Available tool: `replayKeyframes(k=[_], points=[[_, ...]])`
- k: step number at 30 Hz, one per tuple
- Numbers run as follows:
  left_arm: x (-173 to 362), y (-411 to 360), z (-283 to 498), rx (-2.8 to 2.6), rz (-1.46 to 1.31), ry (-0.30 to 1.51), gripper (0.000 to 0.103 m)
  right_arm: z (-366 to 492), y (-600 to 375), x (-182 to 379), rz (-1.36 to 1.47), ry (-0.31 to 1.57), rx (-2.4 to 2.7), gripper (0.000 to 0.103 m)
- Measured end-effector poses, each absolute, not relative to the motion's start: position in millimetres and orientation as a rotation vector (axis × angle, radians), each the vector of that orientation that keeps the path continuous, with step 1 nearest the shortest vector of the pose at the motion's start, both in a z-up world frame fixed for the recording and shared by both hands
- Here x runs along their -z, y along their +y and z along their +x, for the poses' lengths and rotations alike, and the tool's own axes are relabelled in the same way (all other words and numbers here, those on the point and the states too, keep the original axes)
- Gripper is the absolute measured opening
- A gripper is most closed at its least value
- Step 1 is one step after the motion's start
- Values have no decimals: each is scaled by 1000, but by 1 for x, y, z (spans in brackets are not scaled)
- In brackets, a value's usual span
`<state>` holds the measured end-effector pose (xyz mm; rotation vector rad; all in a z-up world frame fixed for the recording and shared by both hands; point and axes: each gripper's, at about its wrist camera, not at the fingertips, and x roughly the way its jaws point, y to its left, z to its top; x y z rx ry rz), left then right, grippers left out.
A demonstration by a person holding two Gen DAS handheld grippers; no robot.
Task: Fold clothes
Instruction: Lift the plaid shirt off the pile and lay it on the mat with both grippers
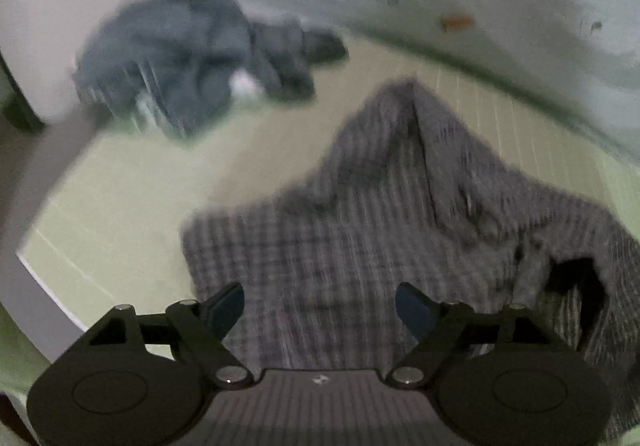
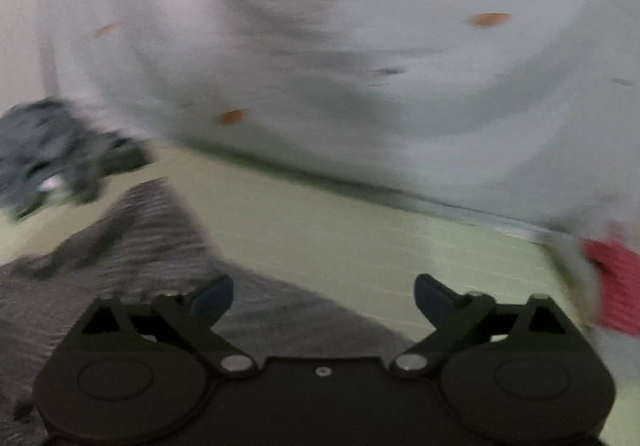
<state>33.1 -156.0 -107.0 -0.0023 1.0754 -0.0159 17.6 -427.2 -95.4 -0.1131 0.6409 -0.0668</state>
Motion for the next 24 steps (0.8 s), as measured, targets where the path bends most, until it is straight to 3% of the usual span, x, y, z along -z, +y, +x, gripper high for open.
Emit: replayKeyframes(k=[8,10,13,15,16,18,24], points=[[169,-148,44,-34,-107,1297,83,109,-389,160,-54,815,-204,97],[180,-146,50,-55,-141,1325,82,126,-384,178,-24,870,-229,78],[188,-143,59,-110,-157,1341,63,143,-384,193,22,937,-266,54],[184,-143,69,-163,-120,1323,39,149,-388,199,25,957,-304,24],[182,-142,76,-184,-108,1311,36,151,-392,201,33,956,-315,17],[178,-141,94,-197,-104,1289,2,155,-403,201,54,945,-314,10],[172,-169,183,-136,31,1234,2,165,-469,186,20,863,-74,7]])
